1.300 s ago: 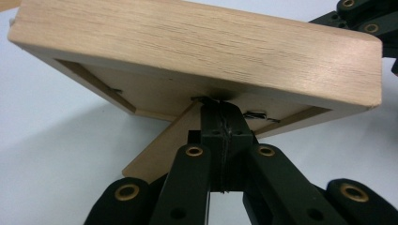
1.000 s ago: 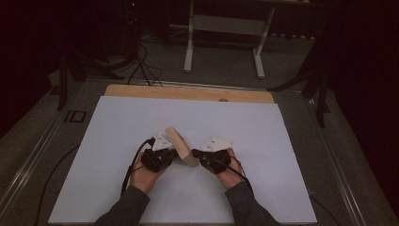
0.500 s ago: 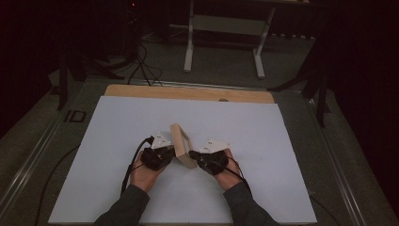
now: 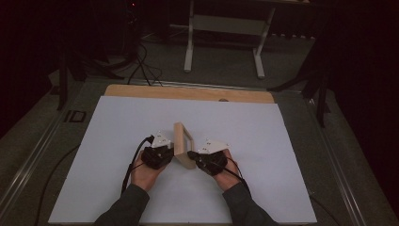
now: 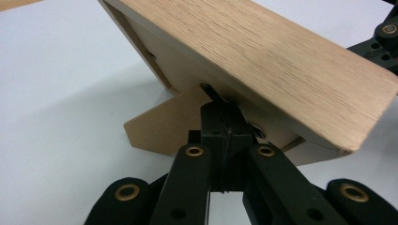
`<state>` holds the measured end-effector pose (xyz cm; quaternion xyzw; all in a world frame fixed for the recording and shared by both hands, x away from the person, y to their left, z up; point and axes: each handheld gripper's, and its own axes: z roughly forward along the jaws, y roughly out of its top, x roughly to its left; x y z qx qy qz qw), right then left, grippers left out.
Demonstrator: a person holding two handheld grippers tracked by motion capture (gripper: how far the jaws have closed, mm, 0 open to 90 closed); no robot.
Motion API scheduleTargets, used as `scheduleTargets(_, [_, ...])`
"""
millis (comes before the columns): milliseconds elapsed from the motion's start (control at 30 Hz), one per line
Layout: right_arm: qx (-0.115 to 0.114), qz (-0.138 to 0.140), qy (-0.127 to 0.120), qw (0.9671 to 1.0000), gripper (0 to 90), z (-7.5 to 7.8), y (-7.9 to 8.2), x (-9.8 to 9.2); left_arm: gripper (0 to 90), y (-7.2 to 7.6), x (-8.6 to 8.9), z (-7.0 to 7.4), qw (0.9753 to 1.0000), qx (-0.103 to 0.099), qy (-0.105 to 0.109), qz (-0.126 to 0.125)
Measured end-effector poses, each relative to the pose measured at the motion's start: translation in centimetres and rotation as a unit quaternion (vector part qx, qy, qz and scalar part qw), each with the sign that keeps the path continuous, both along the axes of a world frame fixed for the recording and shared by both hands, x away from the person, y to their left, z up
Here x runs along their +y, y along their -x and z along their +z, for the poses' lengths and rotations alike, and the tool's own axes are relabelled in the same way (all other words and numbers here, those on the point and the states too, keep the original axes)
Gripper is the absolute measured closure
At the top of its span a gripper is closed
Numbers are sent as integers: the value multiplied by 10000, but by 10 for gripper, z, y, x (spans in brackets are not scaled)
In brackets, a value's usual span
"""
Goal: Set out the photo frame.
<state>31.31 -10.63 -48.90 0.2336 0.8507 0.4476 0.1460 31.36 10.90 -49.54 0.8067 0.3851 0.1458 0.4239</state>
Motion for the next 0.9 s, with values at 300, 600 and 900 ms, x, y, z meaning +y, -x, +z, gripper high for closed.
scheduleTargets(300, [-8, 23, 5, 10000, 898, 0, 1, 2, 896, -2, 0, 0, 10000, 17, 7, -6])
scheduleTargets(600, [-10, 24, -3, 10000, 898, 0, 1, 3, 896, -4, 0, 0, 10000, 22, 16, -6])
scheduleTargets(900, [-18, 40, 4, 10000, 898, 0, 1, 4, 896, -5, 0, -1, 10000, 12, 16, 3])
